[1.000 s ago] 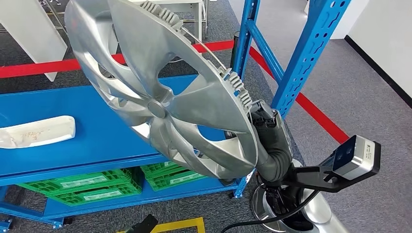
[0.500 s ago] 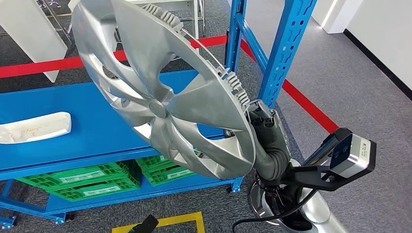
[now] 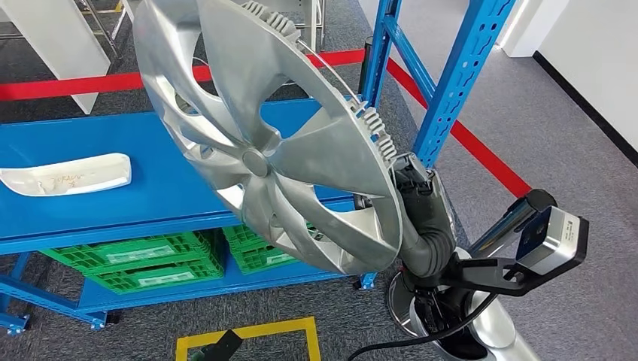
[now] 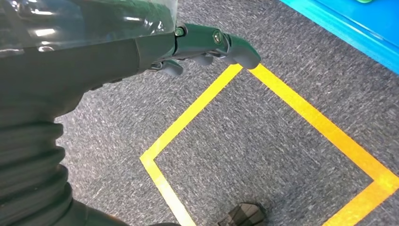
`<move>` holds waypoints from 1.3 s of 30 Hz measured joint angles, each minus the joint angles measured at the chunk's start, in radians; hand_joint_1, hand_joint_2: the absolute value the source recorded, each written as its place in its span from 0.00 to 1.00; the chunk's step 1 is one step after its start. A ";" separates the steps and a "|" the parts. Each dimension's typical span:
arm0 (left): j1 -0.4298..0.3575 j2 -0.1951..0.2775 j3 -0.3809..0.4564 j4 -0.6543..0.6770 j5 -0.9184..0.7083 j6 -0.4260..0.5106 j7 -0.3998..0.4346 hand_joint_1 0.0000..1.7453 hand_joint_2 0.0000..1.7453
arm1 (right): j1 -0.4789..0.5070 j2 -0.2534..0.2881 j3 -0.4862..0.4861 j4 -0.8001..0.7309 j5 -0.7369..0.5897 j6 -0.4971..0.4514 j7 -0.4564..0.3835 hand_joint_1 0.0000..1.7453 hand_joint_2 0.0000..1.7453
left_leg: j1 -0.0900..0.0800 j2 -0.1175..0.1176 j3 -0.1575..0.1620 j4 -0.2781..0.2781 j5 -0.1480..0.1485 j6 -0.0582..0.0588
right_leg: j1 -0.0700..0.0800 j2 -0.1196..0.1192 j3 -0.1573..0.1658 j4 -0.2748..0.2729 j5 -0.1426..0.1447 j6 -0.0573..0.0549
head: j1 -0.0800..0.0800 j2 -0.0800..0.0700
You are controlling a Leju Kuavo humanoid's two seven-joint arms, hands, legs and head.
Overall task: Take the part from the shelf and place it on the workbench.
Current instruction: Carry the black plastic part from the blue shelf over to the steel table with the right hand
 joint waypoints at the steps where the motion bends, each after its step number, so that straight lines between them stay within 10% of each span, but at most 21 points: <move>1: 0.000 0.000 0.000 0.000 0.000 0.001 0.000 0.00 1.00 | 0.000 0.000 0.000 0.000 0.000 -0.002 0.000 1.00 1.00 | -0.001 0.000 -0.005 0.003 0.003 -0.005 | 0.002 0.001 0.027 -0.049 0.009 -0.005 | 0.000 0.000; 5: 0.002 0.001 0.000 0.000 0.001 0.002 0.000 0.00 1.00 | 0.001 0.000 -0.001 -0.001 0.000 -0.011 0.005 1.00 1.00 | 0.000 -0.001 -0.015 0.005 0.012 -0.030 | 0.005 0.001 0.036 -0.091 0.020 -0.028 | 0.000 0.000; 11: 0.006 0.004 0.000 -0.001 0.003 0.004 0.000 0.00 1.00 | 0.003 0.000 0.000 0.000 0.000 -0.017 0.009 1.00 1.00 | 0.007 -0.001 -0.081 0.253 -0.154 -0.058 | -0.002 -0.006 0.004 -0.094 0.051 -0.048 | -0.012 0.000; 17: 0.004 0.005 0.000 -0.003 0.003 0.006 0.000 0.00 1.00 | 0.004 0.001 0.000 -0.001 0.000 -0.018 0.010 1.00 1.00 | 0.005 -0.003 0.085 0.006 -0.057 -0.045 | 0.000 -0.004 -0.035 -0.071 0.068 -0.026 | -0.013 0.000; 21: 0.005 0.005 0.000 -0.003 0.003 0.008 -0.001 0.00 1.00 | 0.004 0.000 -0.001 -0.001 -0.001 -0.018 0.010 1.00 1.00 | 0.006 -0.002 0.073 -0.016 -0.048 -0.021 | 0.000 -0.001 -0.054 -0.057 0.065 -0.002 | -0.011 0.000; 25: 0.005 0.005 -0.001 -0.003 0.004 0.010 -0.001 0.00 1.00 | 0.004 0.000 0.000 -0.001 -0.007 -0.018 0.012 1.00 1.00 | 0.005 0.000 0.043 -0.018 -0.025 0.004 | -0.002 0.001 -0.122 0.141 -0.072 0.009 | 0.000 0.000; 27: 0.005 0.005 -0.001 -0.003 0.005 0.011 -0.001 0.00 1.00 | 0.004 0.000 0.000 -0.001 -0.008 -0.019 0.013 1.00 1.00 | 0.001 0.000 0.028 -0.014 -0.016 0.006 | -0.001 0.001 -0.120 0.188 -0.078 0.008 | 0.001 0.000; 32: 0.005 0.004 -0.001 -0.003 0.006 0.016 -0.001 0.00 1.00 | 0.001 -0.002 0.000 -0.001 -0.009 -0.021 0.014 1.00 1.00 | -0.006 0.000 -0.002 0.002 0.001 -0.006 | 0.009 0.003 0.044 -0.067 0.006 -0.019 | 0.001 0.000; 36: 0.006 0.004 -0.001 -0.003 0.006 0.017 -0.001 0.00 1.00 | 0.001 -0.003 0.000 -0.002 -0.009 -0.021 0.014 1.00 1.00 | -0.002 -0.001 -0.016 0.006 0.004 -0.030 | 0.010 0.001 0.042 -0.101 0.022 -0.037 | 0.001 0.000; 39: 0.007 0.005 -0.002 -0.003 0.006 0.017 0.000 0.00 1.00 | 0.001 -0.004 0.000 -0.002 -0.009 -0.021 0.014 1.00 1.00 | 0.001 -0.001 -0.052 0.121 -0.098 -0.047 | 0.003 -0.004 0.026 -0.110 0.044 -0.051 | -0.008 0.000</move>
